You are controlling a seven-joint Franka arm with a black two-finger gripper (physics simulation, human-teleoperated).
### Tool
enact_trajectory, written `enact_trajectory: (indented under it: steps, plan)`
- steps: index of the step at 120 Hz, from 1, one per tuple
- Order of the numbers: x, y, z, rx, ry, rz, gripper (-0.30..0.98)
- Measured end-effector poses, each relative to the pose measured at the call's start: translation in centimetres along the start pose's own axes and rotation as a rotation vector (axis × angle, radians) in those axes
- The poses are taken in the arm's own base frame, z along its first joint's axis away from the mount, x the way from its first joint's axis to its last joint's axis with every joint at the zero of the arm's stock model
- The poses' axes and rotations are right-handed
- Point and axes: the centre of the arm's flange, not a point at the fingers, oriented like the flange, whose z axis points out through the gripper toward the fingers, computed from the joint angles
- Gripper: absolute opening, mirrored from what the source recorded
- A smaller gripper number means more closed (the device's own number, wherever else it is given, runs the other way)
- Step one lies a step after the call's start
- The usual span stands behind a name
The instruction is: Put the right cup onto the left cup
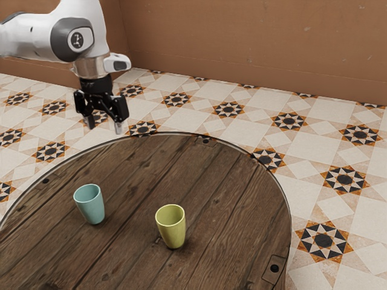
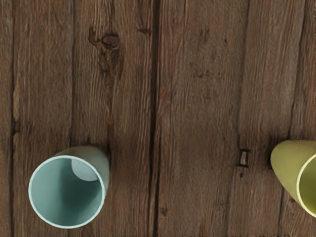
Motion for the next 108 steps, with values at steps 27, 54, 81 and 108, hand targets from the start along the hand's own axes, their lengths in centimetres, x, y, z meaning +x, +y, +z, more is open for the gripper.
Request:
enact_trajectory:
  steps: [27, 54, 81, 108]
  plan:
    - [0.0, 7.2, 5.5, 0.008, -0.009, 0.119, 0.66]
    - [-1.9, 10.7, 9.5, 0.011, -0.018, 0.170, 0.66]
    - [-3.0, 13.0, 13.5, 0.008, -0.033, 0.178, 0.66]
    - [-1.8, 12.1, 16.2, 0.003, -0.037, 0.118, 0.66]
